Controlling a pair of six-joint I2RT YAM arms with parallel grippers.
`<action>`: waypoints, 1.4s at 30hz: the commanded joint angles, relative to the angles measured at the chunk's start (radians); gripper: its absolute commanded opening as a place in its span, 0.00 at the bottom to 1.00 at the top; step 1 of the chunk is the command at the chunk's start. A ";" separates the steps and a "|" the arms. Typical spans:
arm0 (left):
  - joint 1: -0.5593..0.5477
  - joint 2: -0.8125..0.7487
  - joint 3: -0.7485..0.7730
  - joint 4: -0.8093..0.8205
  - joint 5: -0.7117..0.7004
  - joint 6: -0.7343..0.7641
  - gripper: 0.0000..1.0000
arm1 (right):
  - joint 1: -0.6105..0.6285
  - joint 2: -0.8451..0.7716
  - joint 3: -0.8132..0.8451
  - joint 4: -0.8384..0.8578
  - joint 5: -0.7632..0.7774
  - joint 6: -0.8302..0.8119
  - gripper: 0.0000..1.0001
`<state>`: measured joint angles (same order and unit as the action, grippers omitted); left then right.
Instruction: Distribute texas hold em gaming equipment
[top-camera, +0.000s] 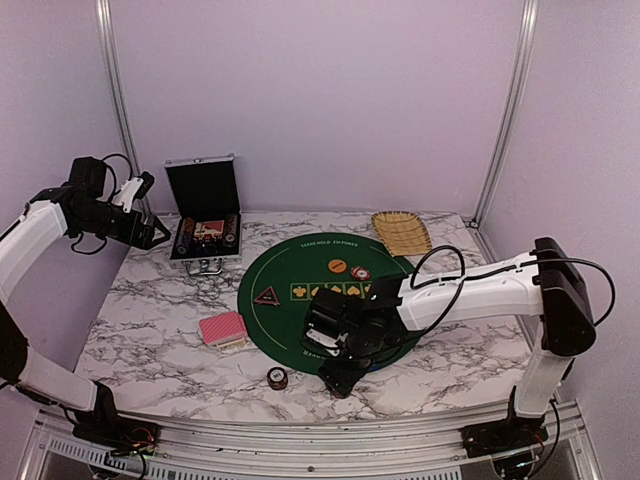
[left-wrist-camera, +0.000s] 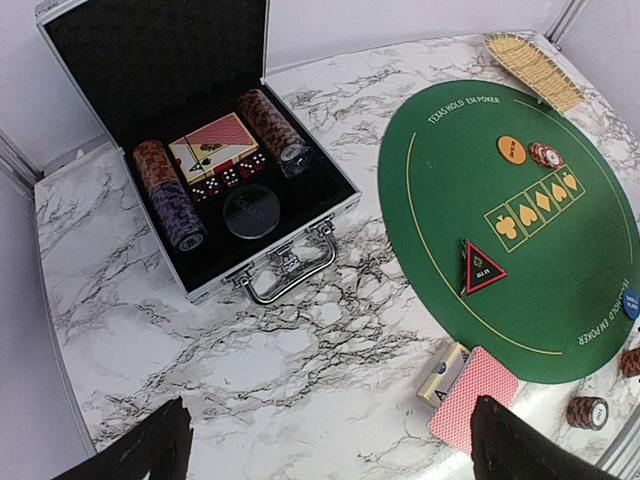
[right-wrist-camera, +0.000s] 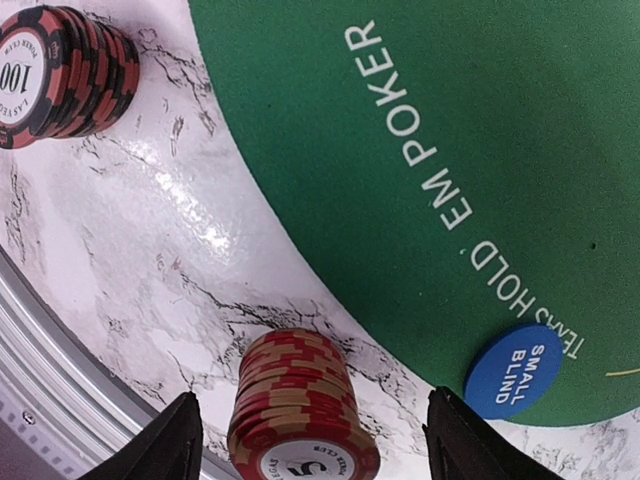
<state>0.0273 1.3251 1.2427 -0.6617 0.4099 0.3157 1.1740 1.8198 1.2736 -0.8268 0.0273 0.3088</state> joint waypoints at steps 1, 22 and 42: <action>0.004 -0.016 0.011 -0.027 0.009 0.011 0.99 | 0.003 0.016 0.006 0.010 0.016 -0.005 0.72; 0.004 -0.023 0.008 -0.027 0.004 0.023 0.99 | -0.003 -0.002 0.013 0.005 0.012 -0.003 0.45; 0.003 -0.029 0.014 -0.029 0.004 0.030 0.99 | -0.002 -0.025 0.129 -0.070 -0.012 -0.016 0.21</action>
<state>0.0273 1.3209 1.2427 -0.6636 0.4091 0.3298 1.1736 1.8305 1.3369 -0.8658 0.0235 0.3023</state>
